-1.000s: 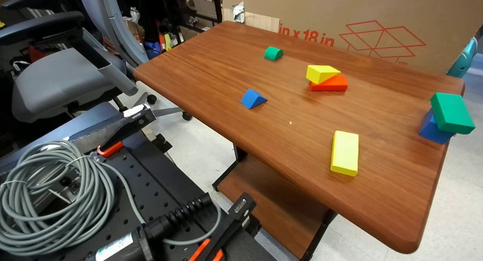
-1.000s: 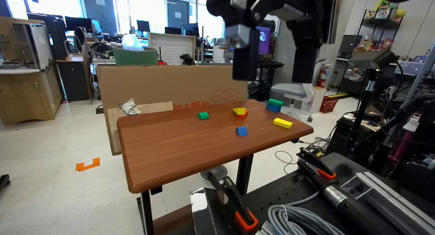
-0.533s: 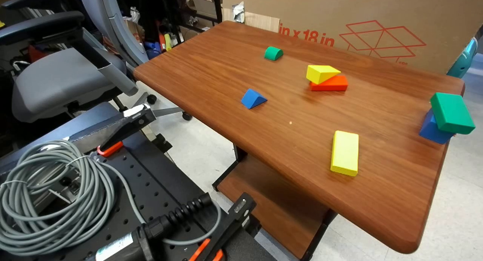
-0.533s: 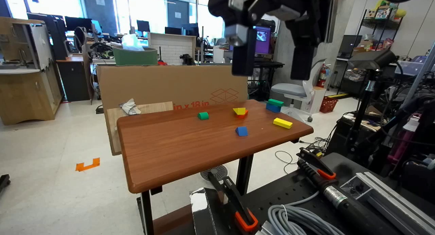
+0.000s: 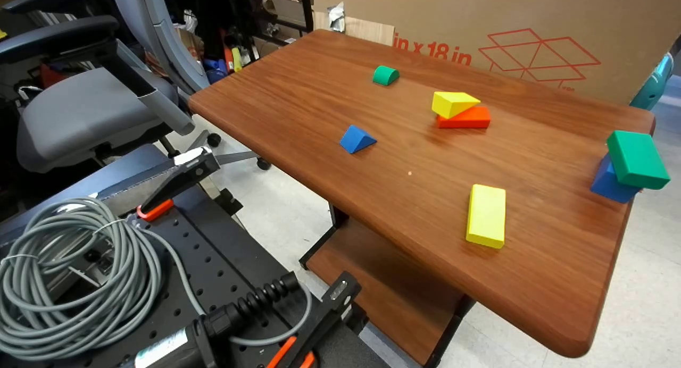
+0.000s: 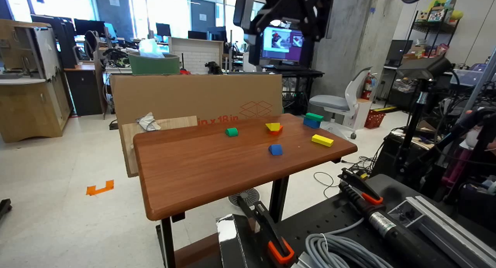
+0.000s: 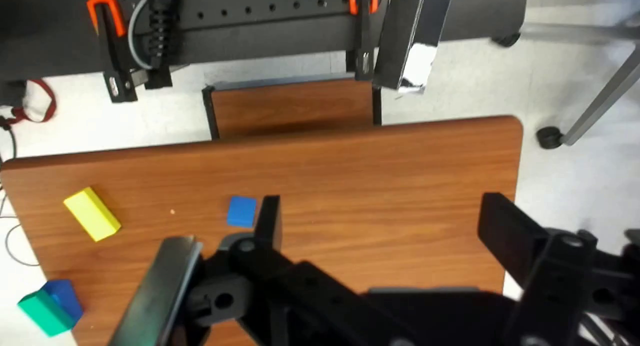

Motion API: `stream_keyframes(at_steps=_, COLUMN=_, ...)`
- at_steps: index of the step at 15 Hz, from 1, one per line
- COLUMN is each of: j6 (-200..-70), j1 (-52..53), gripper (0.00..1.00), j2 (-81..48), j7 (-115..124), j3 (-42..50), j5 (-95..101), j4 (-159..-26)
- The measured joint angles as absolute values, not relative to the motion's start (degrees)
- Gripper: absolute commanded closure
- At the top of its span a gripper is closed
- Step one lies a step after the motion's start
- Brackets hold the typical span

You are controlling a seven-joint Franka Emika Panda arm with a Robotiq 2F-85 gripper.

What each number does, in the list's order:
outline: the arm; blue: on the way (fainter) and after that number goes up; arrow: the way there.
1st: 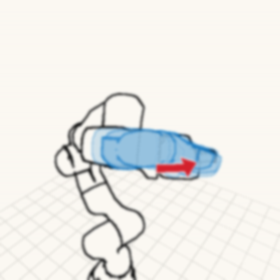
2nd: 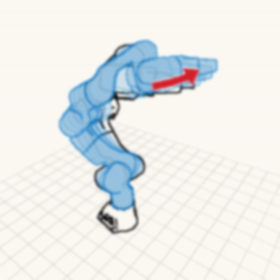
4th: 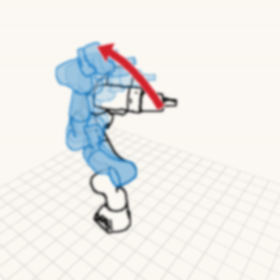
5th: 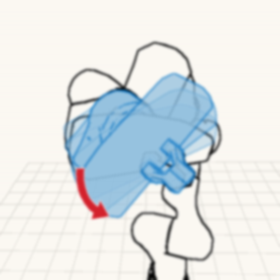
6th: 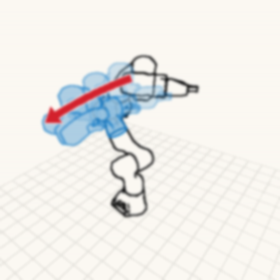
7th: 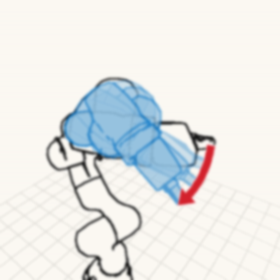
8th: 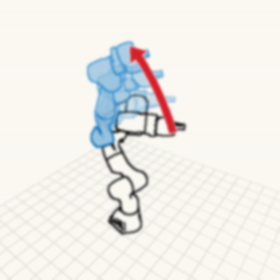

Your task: Move the green object slightly backward to the left

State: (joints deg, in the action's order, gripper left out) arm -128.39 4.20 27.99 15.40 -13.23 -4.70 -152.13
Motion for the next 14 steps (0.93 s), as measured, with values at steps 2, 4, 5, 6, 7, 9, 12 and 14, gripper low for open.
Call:
stream_keyframes(at_steps=2, j6=-132.5, j1=2.5, gripper=0.0, j2=23.6, j7=17.6, j3=-13.3, j5=-0.9, j4=-149.4)
stream_keyframes(at_steps=4, j6=-136.3, j1=1.4, gripper=0.0, j2=19.3, j7=18.9, j3=-13.3, j5=2.4, j4=-146.6)
stream_keyframes(at_steps=5, j6=-138.1, j1=1.0, gripper=0.0, j2=17.3, j7=19.5, j3=-13.2, j5=3.8, j4=-145.2)
stream_keyframes(at_steps=6, j6=-139.8, j1=0.6, gripper=0.0, j2=15.3, j7=20.0, j3=-13.2, j5=4.8, j4=-143.8)
stream_keyframes(at_steps=7, j6=-141.3, j1=0.4, gripper=0.0, j2=13.5, j7=20.4, j3=-13.0, j5=5.6, j4=-142.4)
stream_keyframes(at_steps=9, j6=-143.4, j1=0.3, gripper=0.0, j2=10.0, j7=20.3, j3=-12.3, j5=7.1, j4=-139.9)
stream_keyframes(at_steps=12, j6=-145.4, j1=0.3, gripper=0.0, j2=4.9, j7=19.9, j3=-10.9, j5=10.9, j4=-136.8)
stream_keyframes(at_steps=14, j6=-146.3, j1=0.3, gripper=0.0, j2=1.7, j7=19.7, j3=-9.7, j5=14.0, j4=-134.8)
